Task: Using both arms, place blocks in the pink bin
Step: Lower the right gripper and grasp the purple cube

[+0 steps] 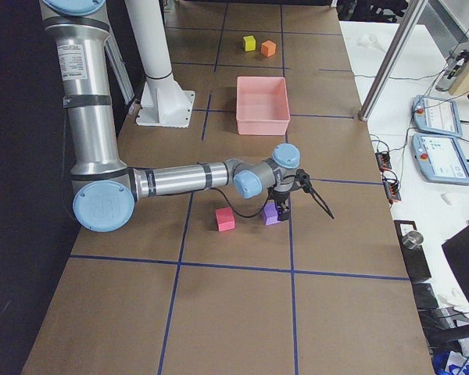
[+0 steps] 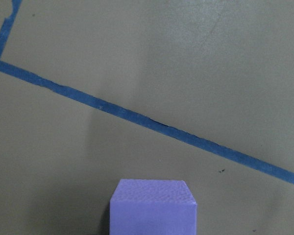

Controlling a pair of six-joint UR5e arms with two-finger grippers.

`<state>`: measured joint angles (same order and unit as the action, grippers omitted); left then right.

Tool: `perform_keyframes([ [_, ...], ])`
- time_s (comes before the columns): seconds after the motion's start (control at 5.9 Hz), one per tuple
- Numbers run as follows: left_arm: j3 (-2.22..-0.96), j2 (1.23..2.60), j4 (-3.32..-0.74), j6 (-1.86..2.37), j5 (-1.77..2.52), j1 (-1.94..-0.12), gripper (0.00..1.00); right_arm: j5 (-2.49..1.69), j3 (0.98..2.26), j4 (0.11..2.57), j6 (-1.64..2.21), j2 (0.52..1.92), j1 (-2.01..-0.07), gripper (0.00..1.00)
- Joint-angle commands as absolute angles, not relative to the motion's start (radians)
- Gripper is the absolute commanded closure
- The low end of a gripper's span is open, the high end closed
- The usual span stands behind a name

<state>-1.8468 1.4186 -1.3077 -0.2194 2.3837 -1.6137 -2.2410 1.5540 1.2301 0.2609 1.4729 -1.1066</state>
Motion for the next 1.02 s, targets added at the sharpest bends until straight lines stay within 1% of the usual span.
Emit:
perform_keyframes([
  [0.0, -1.847, 1.419, -1.307, -0.219, 2.384, -1.614, 0.00, -2.212, 1.513, 1.226, 0.264, 1.474, -1.057, 0.00],
  [0.17, -1.847, 1.419, -1.307, -0.219, 2.384, -1.614, 0.00, -2.173, 1.475, 1.226, 0.265, 1.467, -1.004, 0.00],
  [0.34, -1.847, 1.419, -1.307, -0.219, 2.384, -1.614, 0.00, -2.184, 1.480, 1.226, 0.262, 1.436, -1.003, 0.36],
  [0.51, -1.848, 1.417, -1.307, -0.219, 2.384, -1.614, 0.00, -2.181, 1.499, 1.226, 0.265, 1.436, -1.006, 0.82],
  [0.85, -1.848, 1.419, -1.308, -0.219, 2.384, -1.614, 0.00, -2.183, 1.625, 1.297, 0.323, 1.427, -1.015, 0.84],
])
